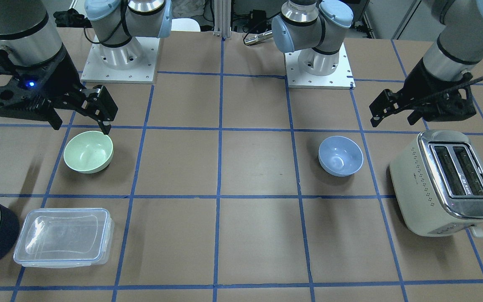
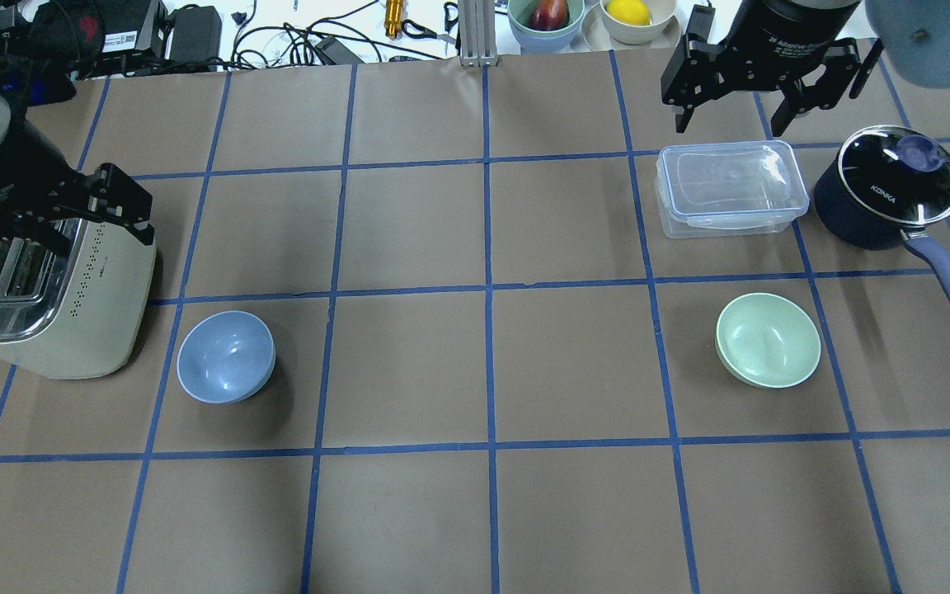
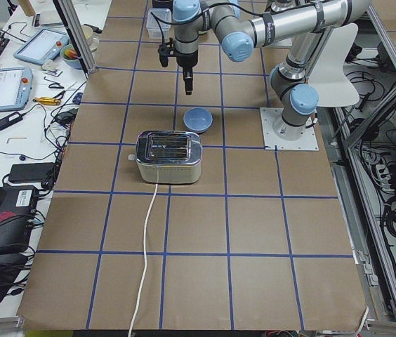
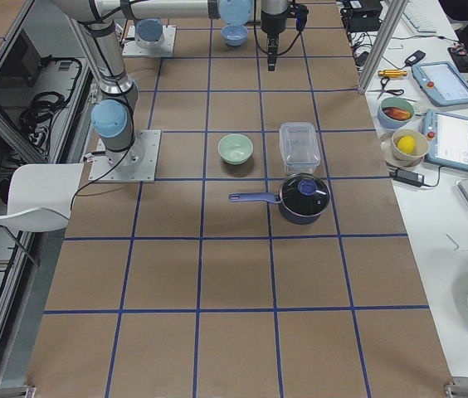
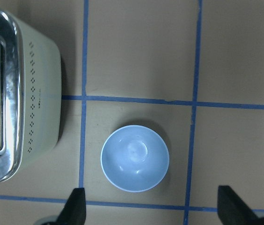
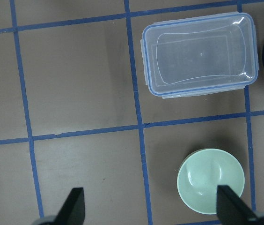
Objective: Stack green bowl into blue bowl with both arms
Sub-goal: 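Lower the left gripper onto the rim of the light blue bowl and grasp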
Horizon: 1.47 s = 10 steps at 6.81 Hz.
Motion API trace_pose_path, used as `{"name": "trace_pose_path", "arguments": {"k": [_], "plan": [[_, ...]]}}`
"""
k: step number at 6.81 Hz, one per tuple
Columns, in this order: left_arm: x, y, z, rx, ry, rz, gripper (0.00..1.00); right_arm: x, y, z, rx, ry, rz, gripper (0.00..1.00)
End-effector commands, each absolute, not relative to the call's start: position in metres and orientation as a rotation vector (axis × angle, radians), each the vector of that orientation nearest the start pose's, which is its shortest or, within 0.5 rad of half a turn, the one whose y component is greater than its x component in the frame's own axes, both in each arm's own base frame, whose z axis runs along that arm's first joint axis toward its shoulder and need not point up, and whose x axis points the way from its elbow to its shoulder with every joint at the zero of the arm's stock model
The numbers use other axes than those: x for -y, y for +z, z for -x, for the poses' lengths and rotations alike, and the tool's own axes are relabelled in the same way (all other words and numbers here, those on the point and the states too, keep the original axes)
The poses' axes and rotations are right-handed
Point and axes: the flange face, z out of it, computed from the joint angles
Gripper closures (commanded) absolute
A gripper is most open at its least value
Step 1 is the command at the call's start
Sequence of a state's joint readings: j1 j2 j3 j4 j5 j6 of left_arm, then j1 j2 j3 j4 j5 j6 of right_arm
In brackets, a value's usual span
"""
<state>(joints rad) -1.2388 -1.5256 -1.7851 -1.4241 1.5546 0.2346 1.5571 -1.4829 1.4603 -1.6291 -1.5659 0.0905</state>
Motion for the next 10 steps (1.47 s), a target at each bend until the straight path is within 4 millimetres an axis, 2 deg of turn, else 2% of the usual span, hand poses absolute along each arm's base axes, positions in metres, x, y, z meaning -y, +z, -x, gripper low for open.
{"name": "trace_pose_path", "arguments": {"k": [1,3,4,6,7,8,10], "plan": [[0.481,0.341,-0.029,-3.157,0.022,0.143,0.00,0.539,0.503,-0.126,-3.126,-0.124,-0.163,0.00],[0.470,0.292,-0.057,-3.177,0.159,0.250,0.00,0.539,0.502,-0.126,-3.126,-0.122,-0.160,0.00],[0.470,0.268,-0.056,-3.183,0.179,0.263,0.00,0.539,0.501,-0.126,-3.126,-0.120,-0.163,0.00],[0.456,0.223,-0.050,-3.181,0.177,0.261,0.00,0.541,0.499,-0.127,-3.125,-0.115,-0.160,0.00],[0.451,0.214,-0.048,-3.188,0.211,0.264,0.00,0.541,0.499,-0.127,-3.125,-0.115,-0.160,0.00],[0.451,0.213,-0.048,-3.188,0.214,0.262,0.03,0.540,0.500,-0.127,-3.127,-0.115,-0.158,0.00],[0.458,0.205,-0.052,-3.180,0.198,0.248,0.15,0.540,0.500,-0.126,-3.127,-0.115,-0.158,0.00]]}}
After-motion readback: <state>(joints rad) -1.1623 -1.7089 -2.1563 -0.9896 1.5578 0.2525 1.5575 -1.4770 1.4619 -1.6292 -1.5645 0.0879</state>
